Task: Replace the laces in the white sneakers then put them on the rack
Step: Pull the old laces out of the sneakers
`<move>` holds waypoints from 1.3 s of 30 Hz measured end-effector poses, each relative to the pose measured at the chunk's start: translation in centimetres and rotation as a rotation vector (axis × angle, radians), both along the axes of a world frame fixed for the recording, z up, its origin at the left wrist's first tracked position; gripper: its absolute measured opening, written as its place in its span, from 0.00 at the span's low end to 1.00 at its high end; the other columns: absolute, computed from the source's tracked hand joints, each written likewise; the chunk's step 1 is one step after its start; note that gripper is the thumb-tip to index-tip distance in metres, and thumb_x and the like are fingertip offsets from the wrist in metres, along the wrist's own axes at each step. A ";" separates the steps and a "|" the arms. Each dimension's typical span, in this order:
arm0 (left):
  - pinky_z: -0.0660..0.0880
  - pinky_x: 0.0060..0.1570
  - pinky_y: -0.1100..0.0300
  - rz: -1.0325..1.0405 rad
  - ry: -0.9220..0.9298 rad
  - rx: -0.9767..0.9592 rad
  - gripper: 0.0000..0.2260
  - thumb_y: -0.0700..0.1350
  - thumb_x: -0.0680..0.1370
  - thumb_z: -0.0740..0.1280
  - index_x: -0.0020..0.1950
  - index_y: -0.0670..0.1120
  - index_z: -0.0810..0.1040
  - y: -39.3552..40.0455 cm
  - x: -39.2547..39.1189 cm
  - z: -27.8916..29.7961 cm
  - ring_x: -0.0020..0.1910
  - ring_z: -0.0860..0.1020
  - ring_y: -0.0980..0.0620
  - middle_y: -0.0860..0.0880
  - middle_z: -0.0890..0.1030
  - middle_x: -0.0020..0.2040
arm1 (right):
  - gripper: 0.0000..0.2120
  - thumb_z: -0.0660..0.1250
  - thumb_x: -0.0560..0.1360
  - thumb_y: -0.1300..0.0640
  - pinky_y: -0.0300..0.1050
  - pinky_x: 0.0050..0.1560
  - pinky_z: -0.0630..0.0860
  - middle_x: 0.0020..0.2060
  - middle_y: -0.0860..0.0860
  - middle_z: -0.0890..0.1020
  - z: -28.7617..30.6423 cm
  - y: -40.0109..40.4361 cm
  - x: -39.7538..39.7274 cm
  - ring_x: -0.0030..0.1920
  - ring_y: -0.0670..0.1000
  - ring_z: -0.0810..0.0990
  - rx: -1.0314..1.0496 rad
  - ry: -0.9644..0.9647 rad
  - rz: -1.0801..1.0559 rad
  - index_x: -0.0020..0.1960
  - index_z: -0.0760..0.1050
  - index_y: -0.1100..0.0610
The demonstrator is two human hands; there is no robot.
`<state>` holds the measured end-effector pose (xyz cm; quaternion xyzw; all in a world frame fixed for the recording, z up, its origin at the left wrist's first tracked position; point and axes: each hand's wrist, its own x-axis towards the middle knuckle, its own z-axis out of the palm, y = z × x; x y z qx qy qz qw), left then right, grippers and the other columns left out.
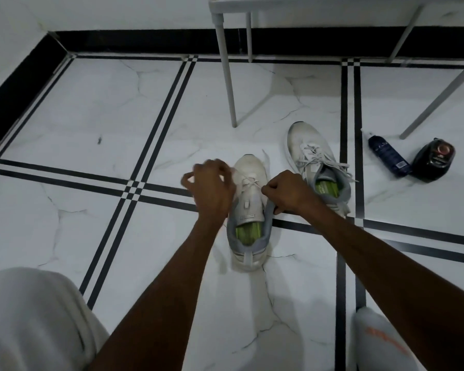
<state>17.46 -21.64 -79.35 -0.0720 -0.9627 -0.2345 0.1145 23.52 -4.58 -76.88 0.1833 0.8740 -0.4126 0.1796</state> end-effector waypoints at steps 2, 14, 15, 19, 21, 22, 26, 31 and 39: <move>0.70 0.55 0.47 0.382 -0.014 0.194 0.05 0.46 0.79 0.63 0.44 0.49 0.77 -2.6 -1.7 1.0 0.53 0.78 0.47 0.49 0.82 0.48 | 0.18 0.65 0.78 0.56 0.30 0.24 0.70 0.31 0.61 0.83 -0.1 0.1 0.2 0.33 0.58 0.85 -0.018 0.016 -0.030 0.31 0.73 0.62; 0.62 0.56 0.46 -0.394 -0.092 -0.228 0.08 0.47 0.77 0.69 0.54 0.52 0.83 0.8 2.3 -1.7 0.62 0.72 0.44 0.53 0.80 0.59 | 0.18 0.66 0.78 0.53 0.44 0.33 0.82 0.31 0.59 0.84 -0.3 -0.7 -0.6 0.30 0.55 0.85 0.043 0.025 0.008 0.35 0.81 0.63; 0.63 0.55 0.46 -0.399 -0.048 -0.215 0.07 0.46 0.77 0.69 0.52 0.51 0.84 1.0 2.5 -1.5 0.60 0.73 0.44 0.52 0.81 0.57 | 0.18 0.66 0.78 0.53 0.41 0.29 0.79 0.31 0.59 0.84 -0.3 -0.7 -0.5 0.30 0.54 0.85 0.046 0.016 0.000 0.34 0.81 0.63; 0.65 0.54 0.48 0.346 -0.063 0.258 0.03 0.48 0.77 0.70 0.47 0.51 0.83 -1.9 -0.8 0.7 0.59 0.74 0.46 0.51 0.81 0.53 | 0.21 0.66 0.77 0.54 0.36 0.24 0.73 0.26 0.57 0.81 -0.3 -0.4 -0.2 0.27 0.53 0.84 -0.003 0.015 -0.062 0.27 0.74 0.59; 0.66 0.59 0.46 0.589 -0.185 0.236 0.08 0.47 0.77 0.70 0.55 0.50 0.82 -4.6 -2.8 1.3 0.66 0.71 0.42 0.48 0.79 0.60 | 0.20 0.66 0.78 0.53 0.40 0.31 0.79 0.29 0.59 0.83 -0.3 -0.4 -0.2 0.29 0.54 0.85 0.019 0.018 -0.029 0.28 0.75 0.59; 0.66 0.61 0.45 0.549 -0.208 0.162 0.14 0.47 0.76 0.71 0.61 0.49 0.81 -5.0 -2.9 1.3 0.68 0.70 0.41 0.47 0.78 0.63 | 0.20 0.66 0.78 0.53 0.42 0.35 0.81 0.31 0.59 0.84 -0.2 -0.4 -0.2 0.30 0.55 0.85 0.032 0.021 -0.016 0.30 0.76 0.60; 0.67 0.56 0.50 -0.108 -0.091 0.169 0.19 0.46 0.73 0.73 0.63 0.49 0.77 -1.1 0.3 0.3 0.63 0.71 0.43 0.48 0.76 0.62 | 0.18 0.68 0.76 0.51 0.51 0.41 0.84 0.30 0.59 0.84 -0.3 -0.7 -0.8 0.29 0.54 0.84 0.041 0.033 -0.027 0.33 0.80 0.63; 0.66 0.56 0.49 -0.359 -0.171 -0.114 0.07 0.47 0.77 0.70 0.51 0.49 0.86 1.1 2.0 -1.6 0.63 0.70 0.44 0.51 0.78 0.61 | 0.21 0.69 0.76 0.48 0.47 0.37 0.83 0.28 0.58 0.81 -0.1 -1.1 -0.8 0.30 0.56 0.85 0.016 0.042 -0.025 0.29 0.76 0.60; 0.74 0.57 0.51 0.359 -0.036 0.365 0.20 0.48 0.76 0.72 0.66 0.41 0.77 -5.0 -2.3 0.9 0.62 0.76 0.41 0.41 0.77 0.62 | 0.17 0.67 0.74 0.52 0.47 0.42 0.83 0.28 0.57 0.83 -1.3 -0.8 -0.8 0.29 0.54 0.84 0.095 0.016 -0.023 0.36 0.81 0.65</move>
